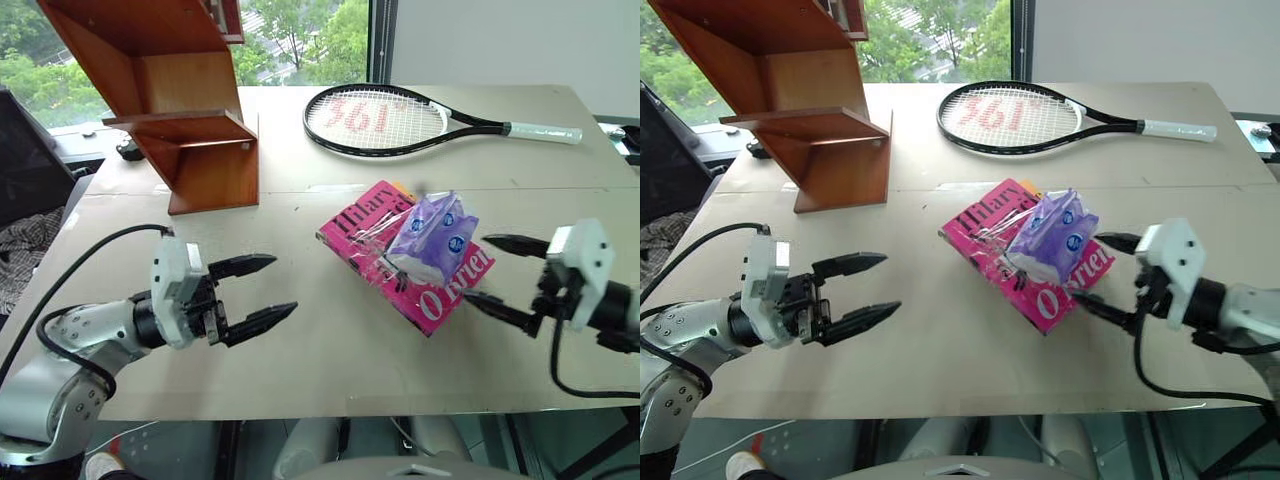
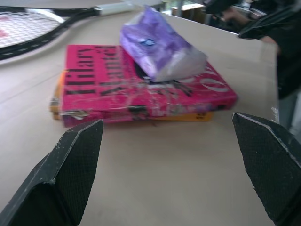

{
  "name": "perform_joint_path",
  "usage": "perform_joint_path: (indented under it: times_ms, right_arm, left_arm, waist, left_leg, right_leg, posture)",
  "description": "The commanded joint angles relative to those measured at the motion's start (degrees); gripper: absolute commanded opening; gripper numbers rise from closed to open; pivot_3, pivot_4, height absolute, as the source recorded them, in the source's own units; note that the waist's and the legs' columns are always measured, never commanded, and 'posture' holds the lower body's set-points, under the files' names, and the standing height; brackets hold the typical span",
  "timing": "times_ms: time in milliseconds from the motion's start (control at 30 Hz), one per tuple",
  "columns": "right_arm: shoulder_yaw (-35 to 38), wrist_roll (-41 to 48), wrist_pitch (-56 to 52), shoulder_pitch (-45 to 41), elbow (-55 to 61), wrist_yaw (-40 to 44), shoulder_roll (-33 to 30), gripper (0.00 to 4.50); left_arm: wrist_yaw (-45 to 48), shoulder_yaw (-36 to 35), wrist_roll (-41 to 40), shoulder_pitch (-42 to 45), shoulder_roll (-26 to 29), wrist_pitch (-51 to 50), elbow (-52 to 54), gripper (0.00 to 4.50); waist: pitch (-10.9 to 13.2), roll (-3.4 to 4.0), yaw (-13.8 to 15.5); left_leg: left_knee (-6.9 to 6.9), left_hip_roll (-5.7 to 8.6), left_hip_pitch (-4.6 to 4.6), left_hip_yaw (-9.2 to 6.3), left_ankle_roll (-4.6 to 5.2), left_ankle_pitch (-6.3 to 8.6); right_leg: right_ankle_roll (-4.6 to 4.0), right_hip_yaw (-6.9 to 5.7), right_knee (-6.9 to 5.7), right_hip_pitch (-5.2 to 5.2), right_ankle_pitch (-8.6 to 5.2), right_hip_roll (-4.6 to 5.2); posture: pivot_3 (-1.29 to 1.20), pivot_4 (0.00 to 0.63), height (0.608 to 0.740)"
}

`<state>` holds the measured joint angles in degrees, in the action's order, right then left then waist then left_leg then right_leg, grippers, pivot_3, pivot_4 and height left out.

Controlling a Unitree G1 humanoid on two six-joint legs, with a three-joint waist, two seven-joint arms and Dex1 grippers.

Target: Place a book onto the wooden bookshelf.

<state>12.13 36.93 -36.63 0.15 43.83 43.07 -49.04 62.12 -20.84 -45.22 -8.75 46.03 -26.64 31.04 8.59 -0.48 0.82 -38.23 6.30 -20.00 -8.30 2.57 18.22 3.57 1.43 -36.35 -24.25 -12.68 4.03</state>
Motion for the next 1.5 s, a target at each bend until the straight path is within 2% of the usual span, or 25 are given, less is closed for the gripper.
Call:
perform_joint_path:
  times_ms: [33, 167, 233, 267, 300, 333, 400, 433, 467, 533, 633, 767, 933, 1033, 1167, 1267, 1333, 1433, 1500]
  right_arm:
    - [-7.79, -6.42, 3.79, -3.27, -1.61, -1.25, 1.69, 4.47]
    - [-15.58, -13.96, 7.37, -6.48, -8.54, -2.49, 4.82, 4.47]
    - [-17.65, -16.61, 8.16, -7.93, -11.76, -3.46, 6.52, 3.97]
    - [-18.54, -18.03, 9.26, -8.57, -13.22, -3.42, 7.09, 3.63]
    - [-19.12, -18.92, 10.07, -9.0, -14.14, -3.15, 7.48, 3.08]
    - [-19.39, -19.42, 10.69, -9.18, -14.64, -2.83, 7.7, 2.82]
    - [-19.45, -20.63, 11.33, -9.84, -15.62, -3.32, 8.4, 1.85]
    - [-19.35, -20.86, 11.45, -10.0, -15.79, -3.24, 8.59, 1.68]
    - [-19.22, -21.3, 11.66, -10.14, -15.89, -3.03, 8.51, 0.96]
    - [-18.55, -21.69, 11.99, -10.02, -15.72, -2.76, 8.35, 0.06]
    - [-15.11, -19.85, 11.67, -9.75, -15.0, -3.72, 9.42, 0.06]
    - [-3.15, -17.0, 8.22, -8.19, -14.88, -9.74, 11.22, 0.06]
    - [10.27, -18.7, 7.76, -3.53, -19.18, -10.72, 6.58, 0.06]
    - [10.13, -20.23, 9.89, -2.13, -25.76, -8.91, 4.76, 0.06]
    - [3.69, -23.41, 16.29, -3.31, -35.17, -4.84, 4.6, 0.06]
    - [1.53, -24.24, 21.83, -3.93, -39.12, -0.13, 2.98, 0.9]
    - [2.83, -23.41, 22.24, -3.7, -37.83, 1.07, 1.93, 2.01]
    - [8.19, -19.76, 17.49, -0.92, -30.39, 3.4, -1.49, 3.23]
    - [12.09, -16.17, 13.57, 1.34, -25.19, 5.2, -3.22, 3.23]
  left_arm:
    - [2.63, -1.04, -1.48, -0.04, 1.31, 1.13, 1.84, 4.5]
    - [2.38, -1.11, -1.55, 0.11, 1.29, 0.87, 2.41, 4.5]
    - [2.23, -1.24, -1.64, -0.05, 1.25, 0.77, 2.77, 4.5]
    - [2.03, -1.43, -1.69, -0.16, 1.18, 0.75, 2.95, 4.5]
    - [1.8, -1.7, -1.79, -0.29, 1.1, 0.69, 3.11, 4.5]
    - [1.6, -1.88, -1.86, -0.39, 1.04, 0.63, 3.27, 4.5]
    - [1.06, -2.28, -1.88, -0.6, 0.83, 0.67, 3.55, 4.5]
    - [0.85, -2.37, -1.89, -0.67, 0.79, 0.72, 3.66, 4.5]
    - [0.58, -2.36, -1.93, -0.69, 0.63, 0.79, 3.77, 4.5]
    - [0.11, -2.25, -2.03, -0.76, 0.23, 0.89, 4.14, 4.5]
    - [-0.59, -1.7, -2.44, -0.43, -0.4, 0.87, 4.5, 4.5]
    - [-1.2, -0.98, -5.48, 0.87, -0.88, -0.64, 5.12, 4.5]
    - [-3.09, 1.12, -7.71, 4.02, -1.32, -1.68, 6.03, 4.5]
    - [-5.43, 3.2, -9.6, 7.32, -1.68, -3.15, 7.03, 4.5]
    - [-5.44, 5.54, -9.37, 9.67, -1.79, -3.39, 6.02, 4.5]
    - [-5.38, 6.19, -9.49, 10.89, -1.7, -3.42, 4.94, 4.5]
    - [-5.72, 5.57, -10.37, 11.36, -1.55, -3.8, 4.41, 4.5]
    - [-5.65, 4.66, -10.84, 11.09, -0.9, -4.33, 4.27, 4.5]
    - [-5.31, 4.22, -10.73, 10.47, -0.54, -4.4, 4.25, 4.5]
  waist:
    - [0.02, -0.04, 0.07]
    - [0.03, -0.06, -0.01]
    - [0.03, -0.05, -0.01]
    - [0.04, -0.04, -0.03]
    - [0.04, -0.04, -0.06]
    - [0.03, -0.04, -0.08]
    - [0.03, -0.05, -0.06]
    - [0.03, -0.05, -0.04]
    - [0.03, -0.04, -0.03]
    - [0.03, -0.05, -0.02]
    - [0.04, -0.04, 0.0]
    - [0.04, -0.03, 0.22]
    - [0.05, -0.01, 0.5]
    - [0.05, -0.01, 0.01]
    - [0.05, 0.03, -1.0]
    - [0.11, 0.12, -1.25]
    - [0.22, 0.32, -1.22]
    - [0.29, 0.42, -1.03]
    - [0.31, 0.45, -0.62]
  left_leg:
    - [-0.01, 0.0, 0.0, -0.01, 0.0, 0.0]
    - [-0.01, 0.0, 0.0, -0.02, 0.0, 0.0]
    - [-0.01, 0.0, 0.0, -0.01, 0.0, 0.0]
    - [-0.01, 0.0, 0.0, -0.02, 0.0, 0.0]
    - [-0.01, 0.0, 0.0, -0.01, 0.0, 0.0]
    - [-0.01, 0.0, 0.0, -0.01, 0.0, 0.0]
    - [0.0, 0.0, 0.01, -0.02, 0.0, 0.0]
    - [-0.01, 0.0, 0.01, -0.02, 0.0, 0.0]
    - [-0.01, 0.0, 0.01, -0.02, 0.0, 0.0]
    - [-0.01, 0.0, 0.0, -0.02, 0.0, 0.0]
    - [-0.01, 0.0, 0.0, -0.02, 0.0, 0.0]
    - [-0.01, 0.0, 0.0, -0.04, 0.0, 0.0]
    - [-0.01, 0.06, -0.02, -0.03, 0.0, 0.0]
    - [-0.01, 0.04, 0.0, -0.04, 0.0, 0.0]
    - [-0.01, 0.01, 0.14, 0.16, 0.0, 0.0]
    - [-0.02, 0.01, 0.15, 0.2, 0.0, -0.01]
    - [-0.04, 0.01, 0.14, 0.19, 0.0, -0.01]
    - [-0.05, 0.01, 0.09, 0.15, 0.0, -0.01]
    - [-0.04, 0.01, 0.06, 0.11, 0.0, 0.0]
  right_leg:
    - [0.0, -0.03, 0.0, 0.0, 0.0, 0.0]
    - [0.0, -0.12, 0.01, 0.0, 0.0, -0.01]
    - [-0.01, -0.11, 0.0, -0.01, 0.0, -0.01]
    - [-0.01, -0.11, 0.0, -0.01, 0.0, -0.01]
    - [-0.01, -0.1, 0.0, -0.02, 0.0, -0.01]
    - [-0.01, -0.1, 0.0, -0.02, 0.0, -0.02]
    - [-0.01, -0.11, 0.0, -0.01, 0.0, -0.03]
    - [-0.01, -0.11, 0.0, -0.01, 0.0, -0.03]
    - [-0.01, -0.11, 0.0, -0.01, 0.0, -0.03]
    - [-0.01, -0.1, 0.0, -0.01, 0.0, -0.02]
    - [-0.01, -0.1, 0.0, -0.01, 0.01, -0.03]
    - [-0.01, -0.08, 0.0, -0.01, 0.01, -0.02]
    - [-0.01, -0.08, 0.02, -0.01, 0.01, -0.01]
    - [-0.01, -0.06, -0.04, -0.01, 0.01, -0.02]
    - [-0.02, 0.16, -0.18, -0.01, 0.01, -0.04]
    - [-0.01, 0.2, -0.2, -0.01, 0.01, -0.04]
    - [-0.01, 0.2, -0.2, -0.01, 0.01, -0.04]
    - [-0.01, 0.21, -0.19, -0.03, 0.01, -0.03]
    - [-0.01, 0.22, -0.18, -0.04, 0.01, -0.03]
  posture:
    - [0.0, 0.15, 0.74]
    - [0.0, 0.15, 0.74]
    - [0.0, 0.15, 0.74]
    - [0.0, 0.15, 0.74]
    - [0.0, 0.15, 0.74]
    - [0.0, 0.15, 0.74]
    - [0.0, 0.15, 0.74]
    - [0.0, 0.15, 0.74]
    - [0.0, 0.15, 0.74]
    - [0.0, 0.15, 0.74]
    - [0.0, 0.15, 0.74]
    - [0.0, 0.15, 0.74]
    - [0.0, 0.15, 0.74]
    - [0.0, 0.15, 0.74]
    - [0.0, 0.15, 0.74]
    - [0.0, 0.15, 0.74]
    - [0.0, 0.15, 0.74]
    - [0.0, 0.15, 0.74]
    - [0.0, 0.15, 0.74]
